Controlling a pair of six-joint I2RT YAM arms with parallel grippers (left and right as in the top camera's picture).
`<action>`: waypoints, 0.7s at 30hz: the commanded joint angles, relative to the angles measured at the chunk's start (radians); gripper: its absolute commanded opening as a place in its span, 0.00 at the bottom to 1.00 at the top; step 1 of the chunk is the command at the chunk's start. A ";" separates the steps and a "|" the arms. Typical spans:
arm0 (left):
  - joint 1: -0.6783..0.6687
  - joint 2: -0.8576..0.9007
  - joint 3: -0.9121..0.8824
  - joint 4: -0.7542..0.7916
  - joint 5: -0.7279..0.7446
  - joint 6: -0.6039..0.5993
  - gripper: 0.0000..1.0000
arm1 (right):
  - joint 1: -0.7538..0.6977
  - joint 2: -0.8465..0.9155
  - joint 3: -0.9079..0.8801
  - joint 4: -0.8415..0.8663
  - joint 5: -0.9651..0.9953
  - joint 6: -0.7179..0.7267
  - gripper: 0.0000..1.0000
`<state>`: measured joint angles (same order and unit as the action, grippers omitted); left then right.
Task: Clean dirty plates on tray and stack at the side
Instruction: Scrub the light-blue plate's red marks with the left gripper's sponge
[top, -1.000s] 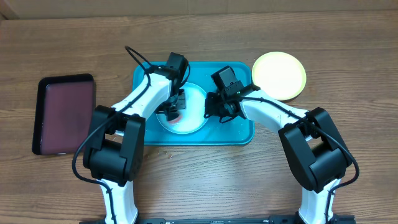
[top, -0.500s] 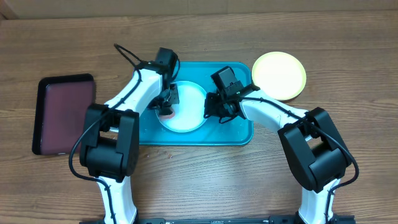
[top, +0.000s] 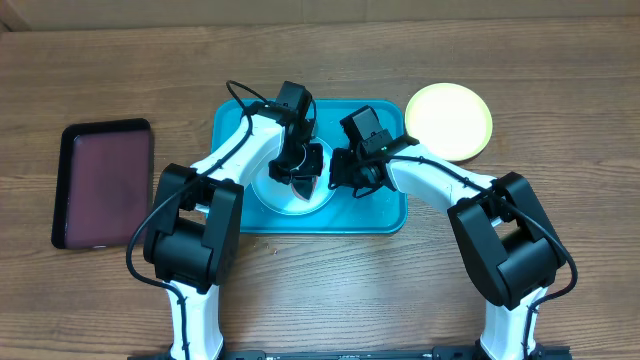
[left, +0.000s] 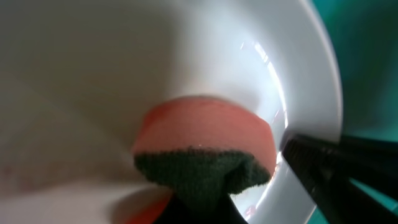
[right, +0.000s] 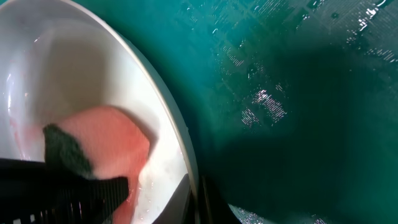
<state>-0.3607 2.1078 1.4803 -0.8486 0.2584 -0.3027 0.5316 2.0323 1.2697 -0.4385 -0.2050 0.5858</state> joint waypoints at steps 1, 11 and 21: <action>-0.015 0.063 -0.025 -0.082 -0.115 0.030 0.04 | 0.001 0.039 -0.013 -0.012 0.028 -0.010 0.04; 0.020 0.062 0.006 -0.211 -0.665 -0.106 0.04 | 0.001 0.039 -0.013 -0.011 0.028 -0.010 0.04; 0.028 0.063 0.127 -0.166 -0.602 -0.203 0.04 | 0.001 0.039 -0.013 -0.011 0.029 -0.010 0.04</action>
<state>-0.3462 2.1471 1.5558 -1.0477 -0.3252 -0.4438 0.5392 2.0331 1.2697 -0.4370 -0.2173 0.5797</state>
